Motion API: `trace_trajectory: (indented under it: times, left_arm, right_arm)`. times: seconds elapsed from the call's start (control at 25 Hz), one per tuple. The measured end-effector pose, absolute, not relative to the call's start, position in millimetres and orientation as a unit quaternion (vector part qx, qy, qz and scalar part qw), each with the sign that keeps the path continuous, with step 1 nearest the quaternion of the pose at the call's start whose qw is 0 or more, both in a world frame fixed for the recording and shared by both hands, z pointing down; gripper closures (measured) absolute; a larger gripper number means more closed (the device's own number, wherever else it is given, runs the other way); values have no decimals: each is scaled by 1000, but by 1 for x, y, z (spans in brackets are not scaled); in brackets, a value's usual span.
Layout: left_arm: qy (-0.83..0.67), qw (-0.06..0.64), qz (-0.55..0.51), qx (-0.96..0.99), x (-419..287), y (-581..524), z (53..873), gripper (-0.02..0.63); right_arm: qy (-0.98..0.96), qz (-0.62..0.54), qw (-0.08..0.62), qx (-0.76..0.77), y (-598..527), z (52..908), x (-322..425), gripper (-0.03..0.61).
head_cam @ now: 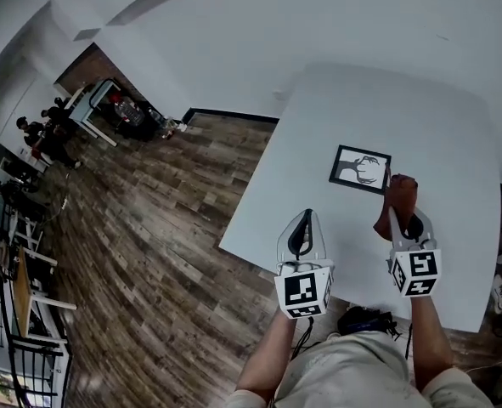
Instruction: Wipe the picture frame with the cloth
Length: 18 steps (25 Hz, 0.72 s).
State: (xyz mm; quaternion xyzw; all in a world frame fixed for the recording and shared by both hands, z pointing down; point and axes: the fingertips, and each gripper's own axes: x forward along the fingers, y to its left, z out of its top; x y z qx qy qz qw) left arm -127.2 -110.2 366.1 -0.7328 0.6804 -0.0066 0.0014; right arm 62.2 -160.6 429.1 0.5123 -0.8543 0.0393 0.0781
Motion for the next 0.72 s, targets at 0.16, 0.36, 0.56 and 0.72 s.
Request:
trace_trajectory:
  times: [0.16, 0.36, 0.56, 0.72]
  left_arm:
    - [677, -5, -11, -736, -116, -145, 365, 613]
    - [680, -13, -17, -733, -106, -183, 369, 613]
    - [680, -16, -24, -733, -99, -210, 375, 613]
    - [676, -24, -26, -736, -99, -226, 384, 613]
  right_arm:
    - [-855, 52, 77, 511, -192, 432, 71, 480]
    - [-858, 73, 78, 502, -223, 438, 76, 480]
    - [-857, 89, 85, 501, -246, 446, 81, 480]
    - [-851, 102, 97, 505, -260, 457, 81, 480]
